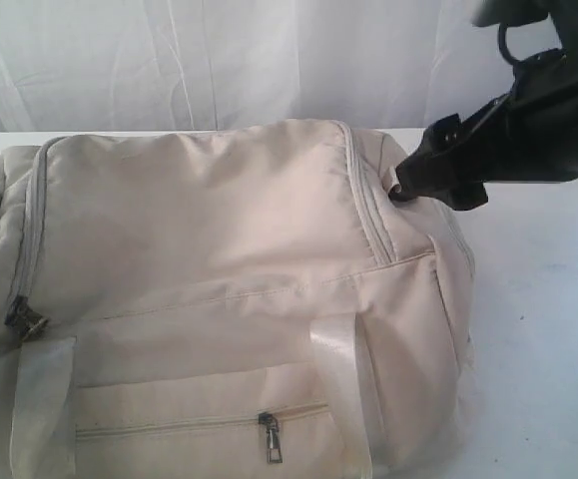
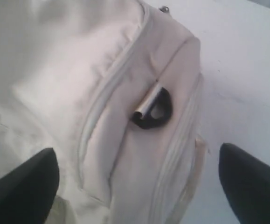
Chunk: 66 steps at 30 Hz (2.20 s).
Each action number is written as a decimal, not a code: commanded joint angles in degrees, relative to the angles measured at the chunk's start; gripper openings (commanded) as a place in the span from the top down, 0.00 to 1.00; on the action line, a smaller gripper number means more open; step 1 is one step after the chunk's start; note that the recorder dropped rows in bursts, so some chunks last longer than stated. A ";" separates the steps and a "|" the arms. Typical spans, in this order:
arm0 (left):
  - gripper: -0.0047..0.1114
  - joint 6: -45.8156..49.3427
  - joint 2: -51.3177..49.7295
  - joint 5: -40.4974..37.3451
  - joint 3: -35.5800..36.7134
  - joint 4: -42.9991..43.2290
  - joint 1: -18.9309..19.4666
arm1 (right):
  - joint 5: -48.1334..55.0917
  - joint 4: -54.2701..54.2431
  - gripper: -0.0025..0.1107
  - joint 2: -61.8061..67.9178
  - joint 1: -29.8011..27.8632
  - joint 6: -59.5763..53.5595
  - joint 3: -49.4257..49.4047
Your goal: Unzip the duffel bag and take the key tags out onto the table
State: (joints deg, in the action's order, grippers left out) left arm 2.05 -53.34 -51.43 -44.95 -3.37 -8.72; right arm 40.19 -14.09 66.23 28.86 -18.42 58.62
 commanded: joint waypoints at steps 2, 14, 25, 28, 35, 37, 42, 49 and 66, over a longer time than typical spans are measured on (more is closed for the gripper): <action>0.96 -0.33 0.73 1.73 2.42 -0.92 0.07 | -0.92 -23.09 0.26 -0.90 4.43 -25.67 0.20; 0.96 -0.33 0.73 3.50 2.42 -3.88 0.07 | -8.51 -42.69 0.41 14.25 21.01 -55.34 0.20; 0.96 -0.33 0.73 4.09 2.42 -4.02 0.07 | -29.37 -43.05 0.48 26.32 33.12 -66.79 0.20; 0.96 -0.33 0.73 4.09 2.42 -4.02 0.07 | -38.02 -43.05 0.50 28.25 36.48 -69.18 0.75; 0.96 -0.33 0.73 5.20 2.42 -4.56 0.07 | -43.97 -42.70 0.51 33.28 40.23 -69.18 5.10; 0.96 -0.33 0.73 5.35 2.42 -4.76 0.07 | -43.97 -42.70 0.51 34.97 40.90 -68.73 6.58; 0.96 -0.33 0.73 5.60 2.42 -4.91 0.07 | -44.49 -42.70 0.51 37.31 41.87 -68.73 7.86; 0.96 -0.33 0.73 5.99 2.42 -5.04 0.07 | -44.65 -42.70 0.53 38.16 41.90 -68.99 7.86; 0.96 -0.33 0.73 6.88 2.42 -5.68 0.07 | -44.15 -40.77 0.69 40.13 42.00 -79.48 7.86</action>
State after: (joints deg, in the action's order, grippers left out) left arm 1.98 -53.09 -45.12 -42.70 -7.82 -8.72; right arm -4.12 -56.27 106.30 70.80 -97.03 66.20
